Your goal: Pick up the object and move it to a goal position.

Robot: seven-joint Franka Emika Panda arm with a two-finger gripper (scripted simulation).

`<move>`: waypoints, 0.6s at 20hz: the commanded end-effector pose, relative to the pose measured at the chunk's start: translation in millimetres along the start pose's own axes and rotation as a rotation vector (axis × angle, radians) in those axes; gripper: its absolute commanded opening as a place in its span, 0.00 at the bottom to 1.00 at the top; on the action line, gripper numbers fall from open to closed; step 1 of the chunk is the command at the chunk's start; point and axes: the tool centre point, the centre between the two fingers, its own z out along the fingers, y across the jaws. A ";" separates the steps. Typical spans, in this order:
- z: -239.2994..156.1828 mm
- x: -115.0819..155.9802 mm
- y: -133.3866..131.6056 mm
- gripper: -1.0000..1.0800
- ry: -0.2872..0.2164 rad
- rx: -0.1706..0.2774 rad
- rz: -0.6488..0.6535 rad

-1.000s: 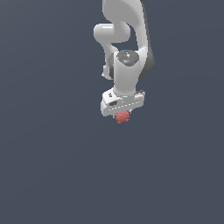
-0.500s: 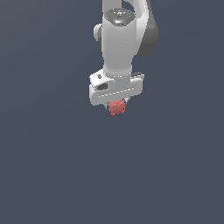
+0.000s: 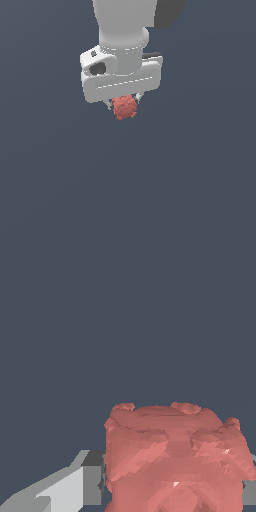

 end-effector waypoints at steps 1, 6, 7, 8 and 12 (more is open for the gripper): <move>-19.9 3.2 7.6 0.00 -0.002 0.000 0.000; -54.2 9.3 21.3 0.00 -0.002 0.000 0.000; -60.4 10.5 23.7 0.00 -0.002 -0.001 0.000; -66.4 11.7 26.2 0.00 -0.002 -0.001 0.000; -88.5 16.0 35.1 0.00 -0.002 -0.001 0.000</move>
